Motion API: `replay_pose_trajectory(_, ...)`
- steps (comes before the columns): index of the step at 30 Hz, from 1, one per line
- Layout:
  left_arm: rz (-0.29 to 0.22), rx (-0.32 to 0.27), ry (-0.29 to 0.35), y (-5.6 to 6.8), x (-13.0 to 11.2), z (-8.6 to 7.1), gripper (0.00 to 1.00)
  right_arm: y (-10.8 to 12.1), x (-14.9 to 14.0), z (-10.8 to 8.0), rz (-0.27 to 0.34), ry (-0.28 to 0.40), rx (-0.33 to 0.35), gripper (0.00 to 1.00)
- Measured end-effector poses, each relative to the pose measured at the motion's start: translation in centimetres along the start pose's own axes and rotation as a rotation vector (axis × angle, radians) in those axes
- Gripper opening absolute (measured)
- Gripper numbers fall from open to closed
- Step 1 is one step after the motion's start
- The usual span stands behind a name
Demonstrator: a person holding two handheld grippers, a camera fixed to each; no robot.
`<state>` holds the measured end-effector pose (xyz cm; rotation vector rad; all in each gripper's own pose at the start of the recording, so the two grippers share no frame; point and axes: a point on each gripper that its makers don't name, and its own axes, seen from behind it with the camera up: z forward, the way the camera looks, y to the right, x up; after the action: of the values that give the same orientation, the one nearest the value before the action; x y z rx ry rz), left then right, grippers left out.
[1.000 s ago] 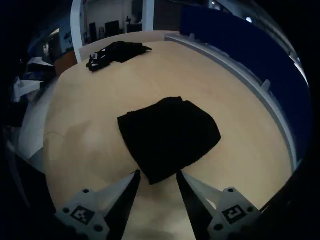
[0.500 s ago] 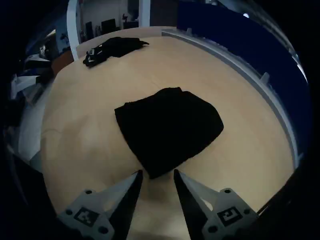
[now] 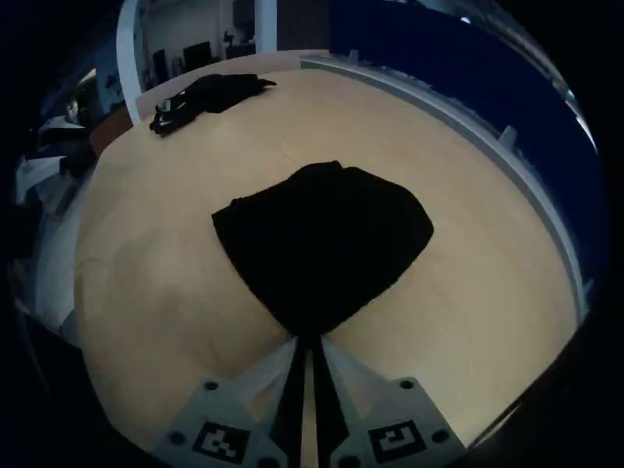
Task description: Fold towel
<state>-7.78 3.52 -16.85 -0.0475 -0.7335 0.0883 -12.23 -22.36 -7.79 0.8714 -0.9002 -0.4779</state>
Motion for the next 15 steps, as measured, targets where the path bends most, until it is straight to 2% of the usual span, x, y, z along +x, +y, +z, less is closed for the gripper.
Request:
replay_pose_trajectory(8, 0.005, -0.011, 0.004, 0.3, 0.3, 0.0, 0.89, 0.6, 1.1, -1.0, -0.001, 0.034, -0.012, 0.04)
replay_pose_trajectory(15, 0.018, -0.023, 0.019, 0.3, 1.1, 0.0, 0.89, 1.7, 4.5, -3.1, 0.006, 0.094, -0.044, 0.04)
